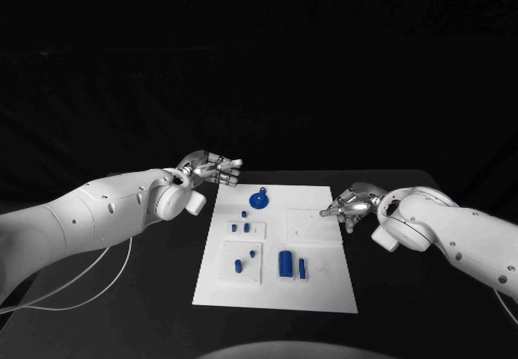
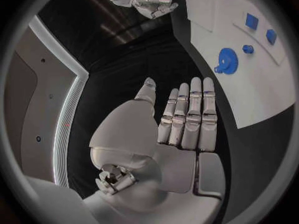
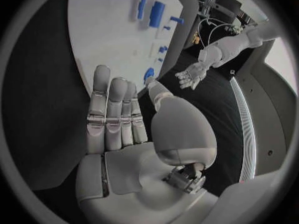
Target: Assemble the parts on the task board
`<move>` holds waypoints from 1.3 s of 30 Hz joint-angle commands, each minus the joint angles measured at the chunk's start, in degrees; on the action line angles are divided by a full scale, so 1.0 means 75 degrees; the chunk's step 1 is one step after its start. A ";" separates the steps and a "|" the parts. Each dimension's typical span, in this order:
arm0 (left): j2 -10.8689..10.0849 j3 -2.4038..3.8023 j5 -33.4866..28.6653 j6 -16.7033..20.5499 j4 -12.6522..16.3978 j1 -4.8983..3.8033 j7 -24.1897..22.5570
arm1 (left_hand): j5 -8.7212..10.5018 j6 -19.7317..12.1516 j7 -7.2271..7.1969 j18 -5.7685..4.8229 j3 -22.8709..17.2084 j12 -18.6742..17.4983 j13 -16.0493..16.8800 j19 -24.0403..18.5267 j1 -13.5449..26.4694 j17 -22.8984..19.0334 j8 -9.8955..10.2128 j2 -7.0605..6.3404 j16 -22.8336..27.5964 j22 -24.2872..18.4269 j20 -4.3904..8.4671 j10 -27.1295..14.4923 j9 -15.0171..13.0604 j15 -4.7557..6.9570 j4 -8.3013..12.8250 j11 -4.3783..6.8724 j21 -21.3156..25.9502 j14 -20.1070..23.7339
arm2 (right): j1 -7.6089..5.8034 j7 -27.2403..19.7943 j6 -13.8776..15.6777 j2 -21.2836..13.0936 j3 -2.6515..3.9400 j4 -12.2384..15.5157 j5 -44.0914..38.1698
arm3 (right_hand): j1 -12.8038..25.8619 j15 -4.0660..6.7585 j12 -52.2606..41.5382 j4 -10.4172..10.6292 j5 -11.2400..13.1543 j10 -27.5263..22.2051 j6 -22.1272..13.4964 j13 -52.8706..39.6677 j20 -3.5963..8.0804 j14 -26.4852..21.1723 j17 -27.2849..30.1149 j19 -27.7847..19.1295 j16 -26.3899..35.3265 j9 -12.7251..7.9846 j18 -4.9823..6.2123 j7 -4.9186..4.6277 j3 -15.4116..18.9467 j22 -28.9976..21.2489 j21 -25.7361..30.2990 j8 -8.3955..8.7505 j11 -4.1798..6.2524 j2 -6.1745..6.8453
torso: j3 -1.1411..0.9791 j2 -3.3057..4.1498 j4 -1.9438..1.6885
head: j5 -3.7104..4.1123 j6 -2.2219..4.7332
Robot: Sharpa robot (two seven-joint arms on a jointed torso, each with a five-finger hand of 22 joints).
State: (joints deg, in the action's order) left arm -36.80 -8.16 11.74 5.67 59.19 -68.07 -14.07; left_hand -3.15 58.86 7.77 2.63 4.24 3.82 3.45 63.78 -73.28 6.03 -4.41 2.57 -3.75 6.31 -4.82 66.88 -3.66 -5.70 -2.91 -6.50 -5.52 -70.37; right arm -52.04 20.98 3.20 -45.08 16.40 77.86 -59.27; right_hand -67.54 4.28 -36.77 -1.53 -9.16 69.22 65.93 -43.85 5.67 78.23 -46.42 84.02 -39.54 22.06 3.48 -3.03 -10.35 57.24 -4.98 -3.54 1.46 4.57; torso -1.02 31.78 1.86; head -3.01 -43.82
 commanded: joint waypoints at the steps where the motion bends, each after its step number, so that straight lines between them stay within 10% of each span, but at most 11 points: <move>1: 0.0117 0.0015 -0.0253 0.0253 -0.0176 -0.0017 -0.0483 | -0.0063 0.0053 -0.0009 0.0055 -0.0003 -0.0044 -0.0002 -0.0031 -0.0001 -0.0029 0.0034 0.0102 0.0030 -0.0009 -0.0007 -0.0023 0.0001 -0.0013 0.0056 -0.0016 0.0054 0.0084 | -0.0130 -0.1664 0.1031 0.0259 0.0033 -0.0621 0.1073 | -0.0018 -0.0107 0.0478 -0.0151 -0.0056 -0.0032 -0.0150 0.0691 -0.0147 -0.0233 0.0444 -0.0092 0.0297 -0.0388 0.0054 -0.0086 0.0019 -0.0456 0.0200 -0.0002 -0.0103 -0.0175 | 0.0029 -0.0144 0.0029 | 0.0032 0.0263; 12: 0.0273 0.0028 -0.0743 0.0952 -0.0384 -0.0098 -0.0513 | -0.0142 -0.0767 -0.0001 0.0218 -0.0052 -0.0053 -0.0015 -0.0504 0.0043 -0.0317 0.0065 -0.0110 0.0036 -0.0235 -0.0351 -0.1260 0.0016 -0.0265 0.0235 -0.0150 0.0228 0.1235 | -0.0263 -0.4134 0.1868 0.1312 0.0252 -0.2673 0.3716 | 0.0016 -0.1393 0.4418 -0.0350 -0.1168 -0.0642 -0.1066 0.5451 -0.1610 -0.1642 0.4732 -0.3495 0.4794 -0.2468 0.0193 -0.0544 0.0497 -0.5366 0.0176 0.0003 -0.1049 -0.0615 | 0.0000 -0.0480 0.0063 | 0.0072 0.0785; 26: 0.0402 0.0030 -0.1369 0.1074 -0.0463 -0.0130 -0.0997 | -0.0141 -0.0939 -0.0001 0.0631 -0.0209 -0.0082 -0.0036 -0.0944 0.0111 -0.0340 0.0103 -0.0125 0.0044 -0.0302 -0.0779 -0.1719 0.0034 -0.0316 0.0127 -0.0180 0.0188 0.1774 | -0.0256 -0.5101 0.1625 0.1772 0.0361 -0.3356 0.4852 | 0.0140 -0.1513 0.4458 -0.0487 -0.1552 -0.1509 -0.1544 0.5406 -0.2843 -0.2452 0.5724 -0.4351 0.4792 -0.2484 0.1395 -0.0328 0.1468 -0.7124 0.0081 0.0012 -0.1111 -0.1106 | -0.0110 -0.0542 0.0079 | -0.0112 0.1045; 27: 0.0384 0.0023 -0.0966 0.0954 -0.0467 -0.0122 -0.0560 | 0.0420 -0.7847 -0.1036 -0.0351 -0.0565 -0.0509 -0.0460 -0.8504 0.3008 -0.0804 0.0588 -0.0343 0.0500 -0.0841 0.0642 -0.8918 0.0487 0.0759 0.0388 0.0866 0.0736 0.9382 | -0.0265 -0.4584 0.1837 0.1738 0.0353 -0.3332 0.4409 | 0.2807 -0.0570 0.4902 0.0205 0.1221 -0.3786 -0.8790 0.5847 -0.0756 -0.4827 0.6189 -1.1203 0.5272 -0.2942 -0.0463 0.0404 0.1380 -0.7632 0.0664 0.0472 -0.0195 -0.0609 | -0.0067 -0.0539 0.0081 | -0.0088 0.0995; 28: 0.0379 0.0027 -0.0968 0.0968 -0.0452 -0.0118 -0.0565 | 0.0420 -0.7847 -0.1036 -0.0351 -0.0565 -0.0509 -0.0460 -0.8504 0.3102 -0.0804 0.0588 -0.0343 0.0500 -0.0841 0.0642 -0.8918 0.0487 0.0759 0.0388 0.0866 0.0736 0.9382 | -0.0268 -0.4591 0.1848 0.1733 0.0345 -0.3316 0.4420 | 0.2892 -0.0570 0.4902 0.0205 0.1221 -0.9229 -0.8790 0.5847 -0.0756 -0.4943 0.6189 -1.1203 0.5272 -0.2942 -0.0463 0.0404 0.1380 -0.7632 0.0664 0.0472 -0.0195 -0.0609 | -0.0064 -0.0531 0.0075 | -0.0080 0.0999; 29: 0.0370 0.0034 -0.0972 0.0997 -0.0420 -0.0110 -0.0575 | 0.0420 -0.7847 -0.1036 -0.0351 -0.0565 -0.0509 -0.0460 -0.8504 0.3308 -0.0804 0.0588 -0.0343 0.0500 -0.0841 0.0642 -0.8918 0.0487 0.0759 0.0388 0.0866 0.0736 0.9382 | -0.0273 -0.4605 0.1871 0.1722 0.0329 -0.3285 0.4442 | 0.3076 -0.0570 0.4902 0.0205 0.1221 -0.9229 -0.8790 0.5847 -0.0756 -1.0431 0.6189 -1.1203 0.5272 -0.2942 -0.0463 0.0404 0.1380 -0.7632 0.0664 0.0472 -0.0195 -0.0609 | -0.0057 -0.0517 0.0065 | -0.0065 0.1008; 31: 0.0326 0.0067 -0.0990 0.1124 -0.0281 -0.0074 -0.0622 | 0.0420 -0.7847 -0.1036 -0.0351 -0.0565 -0.0509 -0.0460 -0.8504 0.3925 -0.0804 0.0588 -0.0343 0.0500 -0.0841 0.0642 -0.8918 0.0487 0.0759 0.0388 0.0866 0.0736 0.9382 | -0.0296 -0.4667 0.1973 0.1674 0.0257 -0.3145 0.4541 | 0.3643 -0.0570 0.4902 0.0205 0.1221 -0.9229 -0.8790 0.5847 -0.0756 -1.0431 0.6189 -1.1203 0.5272 -0.2942 -0.0463 0.0404 0.1380 -0.7632 0.0664 0.0472 -0.0195 -0.0609 | -0.0028 -0.0451 0.0018 | 0.0005 0.1045; 32: 0.0300 0.0086 -0.1001 0.1198 -0.0200 -0.0053 -0.0650 | 0.0420 -0.7847 -0.1036 -0.0351 -0.0565 -0.0509 -0.0460 -0.8504 0.4140 -0.0804 0.0588 -0.0343 0.0500 -0.0841 0.0642 -0.8918 0.0487 0.0759 0.0388 0.0866 0.0736 0.9382 | -0.0310 -0.4702 0.2033 0.1647 0.0216 -0.3065 0.4598 | 0.9005 -0.0570 0.4902 0.0205 0.1221 -0.9229 -0.8790 0.5847 -0.0756 -1.0431 0.6189 -1.1203 0.5272 -0.2942 -0.0463 0.0404 0.1380 -0.7632 0.0664 0.0472 -0.0195 -0.0609 | -0.0012 -0.0413 -0.0009 | 0.0045 0.1067; 33: 0.0270 0.0108 -0.1013 0.1286 -0.0103 -0.0028 -0.0682 | 0.0420 -0.7847 -0.1036 -0.0351 -0.0565 -0.0509 -0.0460 -0.8504 0.4348 -0.0804 0.0588 -0.0343 0.0500 -0.0841 0.0642 -0.8918 0.0487 0.0759 0.0388 0.0866 0.0736 0.9382 | -0.0326 -0.4745 0.2103 0.1614 0.0166 -0.2968 0.4666 | 0.9005 -0.0570 0.4902 0.0205 0.1221 -0.9229 -0.8790 0.5847 -0.0756 -1.0431 0.6189 -1.1203 0.5272 -0.2942 -0.0463 0.0404 0.1380 -0.7632 0.0664 0.0472 -0.0195 -0.0609 | 0.0008 -0.0368 -0.0042 | 0.0094 0.1093; 34: 0.0235 0.0134 -0.1028 0.1388 0.0008 0.0000 -0.0719 | 0.0420 -0.7847 -0.1036 -0.0351 -0.0565 -0.0509 -0.0460 -0.8504 0.9770 -0.0804 0.0588 -0.0343 0.0500 -0.0841 0.0642 -0.8918 0.0487 0.0759 0.0388 0.0866 0.0736 0.9382 | -0.0344 -0.4794 0.2185 0.1576 0.0109 -0.2857 0.4745 | 0.9005 -0.0570 0.4902 0.0205 0.1221 -0.9229 -0.8790 0.5847 -0.0756 -1.0431 0.6189 -1.1203 0.5272 -0.2942 -0.0463 0.0404 0.1380 -0.7632 0.0664 0.0472 -0.0195 -0.0609 | 0.0031 -0.0316 -0.0079 | 0.0149 0.1123; 39: -0.0044 0.0340 -0.1144 0.2197 0.0894 0.0228 -0.1017 | 0.0420 -0.7847 -0.1036 -0.0351 -0.0565 -0.0509 -0.0460 -0.8504 0.9770 -0.0804 0.0588 -0.0343 0.0500 -0.0841 0.0642 -0.8918 0.0487 0.0759 0.0388 0.0866 0.0736 0.9382 | -0.0490 -0.5186 0.2833 0.1274 -0.0346 -0.1971 0.5371 | 0.9005 -0.0570 0.4902 0.0205 0.1221 -0.9229 -0.8790 0.5847 -0.0756 -1.0431 0.6189 -1.1203 0.5272 -0.2942 -0.0463 0.0404 0.1380 -0.7632 0.0664 0.0472 -0.0195 -0.0609 | 0.0124 -0.0105 -0.0229 | 0.0374 0.1244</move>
State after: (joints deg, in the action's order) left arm -36.89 -5.79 4.13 16.55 64.44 -66.66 -18.99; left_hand -0.83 6.53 0.98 1.73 0.57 0.69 0.42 7.18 -23.08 0.44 -0.62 0.24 -0.66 0.53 -1.34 6.78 -0.43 -1.01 -0.28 -1.01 -0.64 -7.23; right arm -55.54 -14.54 20.21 -35.16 13.92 61.69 -23.16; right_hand -15.97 -0.93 -0.62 -0.86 -2.64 8.71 6.88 -0.42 -2.06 10.14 -0.45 6.48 -0.63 0.44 2.43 -0.71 0.14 0.47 -0.65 -0.74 -0.87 -0.53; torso -0.59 29.85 0.94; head -0.99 -34.89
